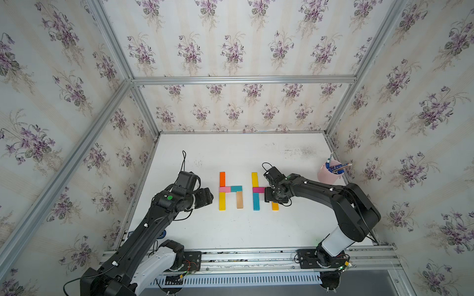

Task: Assemble the letter h with building blocks
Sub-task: Assemble the building block at the center of the board.

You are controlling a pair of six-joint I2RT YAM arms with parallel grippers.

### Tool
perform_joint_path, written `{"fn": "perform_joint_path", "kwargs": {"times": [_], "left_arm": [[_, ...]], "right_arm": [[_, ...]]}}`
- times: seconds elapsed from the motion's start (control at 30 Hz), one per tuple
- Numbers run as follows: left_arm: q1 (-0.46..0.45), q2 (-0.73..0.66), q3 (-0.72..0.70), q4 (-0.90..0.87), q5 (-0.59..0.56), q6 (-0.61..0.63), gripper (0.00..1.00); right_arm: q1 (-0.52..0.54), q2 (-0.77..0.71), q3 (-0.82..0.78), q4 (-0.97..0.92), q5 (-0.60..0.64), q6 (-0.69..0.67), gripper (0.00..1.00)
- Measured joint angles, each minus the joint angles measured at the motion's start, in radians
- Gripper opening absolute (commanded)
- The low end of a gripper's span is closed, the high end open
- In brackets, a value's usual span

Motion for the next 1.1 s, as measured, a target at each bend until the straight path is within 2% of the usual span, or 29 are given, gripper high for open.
{"fn": "perform_joint_path", "kwargs": {"times": [0.47,0.77,1.1], "left_arm": [[0.000,0.003,0.008,-0.002,0.000,0.000,0.78],[0.000,0.002,0.004,0.000,0.000,0.000,0.78],[0.000,0.002,0.003,0.000,0.000,0.000,0.78]], "right_arm": [[0.000,0.011,0.014,-0.009,0.006,0.000,0.62],[0.000,-0.008,-0.036,-0.007,0.025,0.007,0.47],[0.000,-0.004,-0.033,-0.005,0.034,0.011,0.40]]}}
